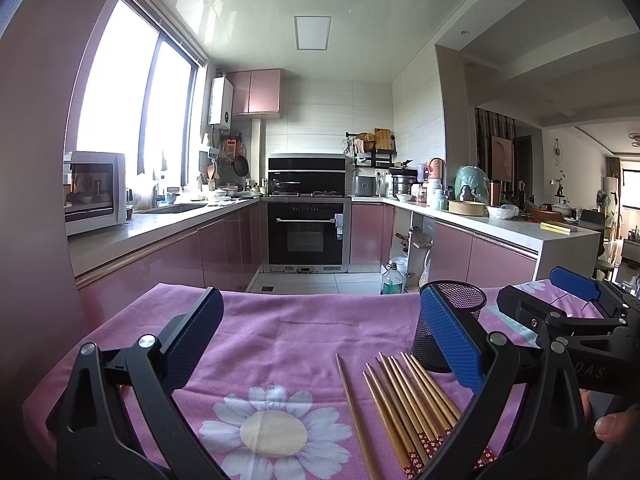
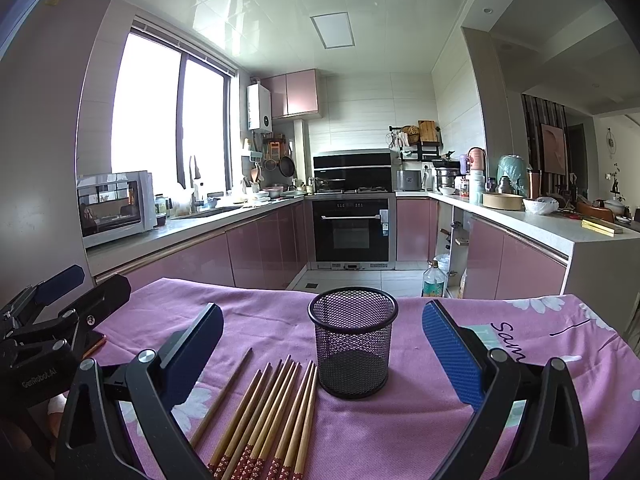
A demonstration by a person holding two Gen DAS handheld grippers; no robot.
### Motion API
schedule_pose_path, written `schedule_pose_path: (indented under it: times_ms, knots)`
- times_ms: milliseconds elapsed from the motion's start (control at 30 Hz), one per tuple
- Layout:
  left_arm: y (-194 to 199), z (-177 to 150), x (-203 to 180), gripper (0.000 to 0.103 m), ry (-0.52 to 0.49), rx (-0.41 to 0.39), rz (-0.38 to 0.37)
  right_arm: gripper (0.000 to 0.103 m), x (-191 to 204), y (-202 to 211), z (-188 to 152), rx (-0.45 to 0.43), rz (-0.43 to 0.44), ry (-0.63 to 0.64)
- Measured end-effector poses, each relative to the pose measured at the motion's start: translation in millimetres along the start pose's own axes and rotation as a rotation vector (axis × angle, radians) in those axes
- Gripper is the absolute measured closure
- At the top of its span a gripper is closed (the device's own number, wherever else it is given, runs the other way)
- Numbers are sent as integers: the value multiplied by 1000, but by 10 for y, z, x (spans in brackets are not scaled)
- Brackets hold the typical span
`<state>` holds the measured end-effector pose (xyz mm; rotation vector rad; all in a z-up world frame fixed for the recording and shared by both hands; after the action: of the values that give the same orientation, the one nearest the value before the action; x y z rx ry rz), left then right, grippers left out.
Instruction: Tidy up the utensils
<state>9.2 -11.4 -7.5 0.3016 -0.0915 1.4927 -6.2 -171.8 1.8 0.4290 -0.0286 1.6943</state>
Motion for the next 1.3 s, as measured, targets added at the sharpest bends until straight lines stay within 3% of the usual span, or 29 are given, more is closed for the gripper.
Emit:
schedule_pose_path:
  times_ms: [767, 867, 967, 1033, 1100, 1233, 1300]
  knots:
    - [-41, -55, 15, 6, -5, 27, -18, 7, -18, -41, 4, 19, 6, -1]
    - [-106, -83, 18, 6, -20, 62, -34, 7, -40, -88, -5, 54, 16, -2]
    - [-217, -144, 22, 6, -39, 127, -72, 7, -100, -199, -68, 147, 24, -5]
    - [-306, -194, -2, 6, -55, 181, -99, 12, -141, -314, -138, 230, 24, 0]
    - [-428, -266, -28, 7, -76, 250, -135, 28, -170, -437, -230, 316, 17, 6]
    - [-660, -449, -60, 19, -91, 368, -218, 46, -245, -705, -487, 505, 3, 17]
    - [-784, -557, -93, 25, -97, 411, -252, 58, -253, -788, -568, 555, 0, 18]
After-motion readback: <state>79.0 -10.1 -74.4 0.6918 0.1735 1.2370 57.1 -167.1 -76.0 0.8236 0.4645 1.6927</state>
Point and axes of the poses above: each gripper's, at about its wrist camera, not at the fingertips, and y roughly against the way its jaws point, x to its left, z to its top, the point moved 1 cm from there along -y, roughly the way its jaws point, and after that the axes turned 14 degrees about -y, right-handed, at the moved point
